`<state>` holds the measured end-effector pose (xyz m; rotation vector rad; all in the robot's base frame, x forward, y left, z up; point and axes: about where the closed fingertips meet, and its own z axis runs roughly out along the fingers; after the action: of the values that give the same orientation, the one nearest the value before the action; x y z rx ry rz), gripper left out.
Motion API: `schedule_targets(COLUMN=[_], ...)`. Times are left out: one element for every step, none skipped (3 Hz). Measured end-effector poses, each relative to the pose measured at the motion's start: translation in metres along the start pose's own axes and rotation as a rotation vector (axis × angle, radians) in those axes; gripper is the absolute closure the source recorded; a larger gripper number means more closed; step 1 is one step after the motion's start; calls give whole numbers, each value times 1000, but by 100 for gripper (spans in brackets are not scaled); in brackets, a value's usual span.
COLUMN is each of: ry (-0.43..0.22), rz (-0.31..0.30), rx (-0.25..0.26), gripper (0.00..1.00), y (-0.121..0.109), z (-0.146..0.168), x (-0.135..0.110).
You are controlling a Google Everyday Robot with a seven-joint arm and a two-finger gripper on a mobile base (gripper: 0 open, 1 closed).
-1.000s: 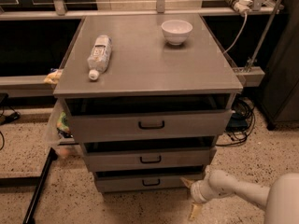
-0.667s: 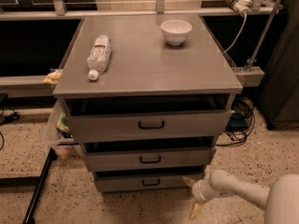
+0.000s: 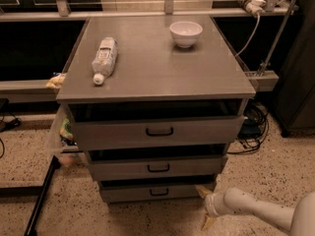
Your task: Open bottom drawer
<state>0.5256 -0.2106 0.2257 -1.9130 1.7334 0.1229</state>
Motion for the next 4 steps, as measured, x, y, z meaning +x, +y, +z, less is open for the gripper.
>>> schedule_targets(ry=[-6,-28,-47,-62], rz=[-15,-17,-11,-2], rx=[47,60,61,52], gripper=[0,0,0,0], y=[-10,-23,-36,-49], z=[6,18,31,45], x=[3,7,12,16])
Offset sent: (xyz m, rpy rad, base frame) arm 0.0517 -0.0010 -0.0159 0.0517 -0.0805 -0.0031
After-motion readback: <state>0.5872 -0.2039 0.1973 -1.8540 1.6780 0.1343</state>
